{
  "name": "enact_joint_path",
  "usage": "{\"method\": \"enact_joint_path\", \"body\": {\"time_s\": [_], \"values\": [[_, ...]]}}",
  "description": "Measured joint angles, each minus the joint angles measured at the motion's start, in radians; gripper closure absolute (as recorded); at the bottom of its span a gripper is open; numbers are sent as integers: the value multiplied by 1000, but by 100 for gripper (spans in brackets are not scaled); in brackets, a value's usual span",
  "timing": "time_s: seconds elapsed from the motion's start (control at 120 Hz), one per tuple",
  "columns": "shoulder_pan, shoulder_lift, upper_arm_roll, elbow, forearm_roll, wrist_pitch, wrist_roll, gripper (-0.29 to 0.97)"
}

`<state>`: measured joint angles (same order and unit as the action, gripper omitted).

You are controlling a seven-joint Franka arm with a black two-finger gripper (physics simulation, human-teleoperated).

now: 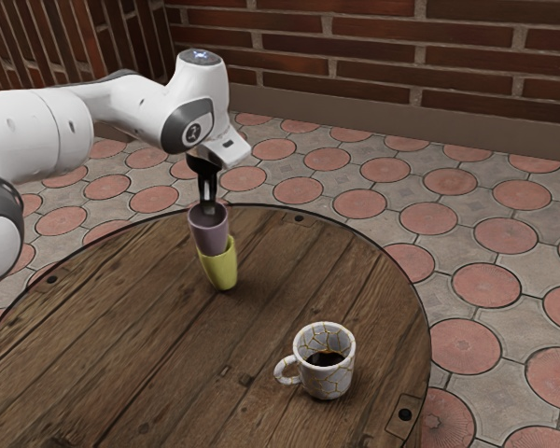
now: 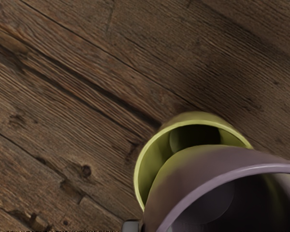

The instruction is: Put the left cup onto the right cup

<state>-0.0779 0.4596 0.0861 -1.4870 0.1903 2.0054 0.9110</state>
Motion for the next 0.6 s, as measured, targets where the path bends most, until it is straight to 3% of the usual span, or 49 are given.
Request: {"method": "enact_joint_path", "body": {"time_s": [0.15,0.258,0.442,0.6], "values": [[4,-4,3,14,-7,-8,16,41],[3,-6,3,20,-8,-14,26,24],[0,-23,4,19,-9,-27,41,10],[0,-180,-3,-40,-39,-108,50,5]]}}
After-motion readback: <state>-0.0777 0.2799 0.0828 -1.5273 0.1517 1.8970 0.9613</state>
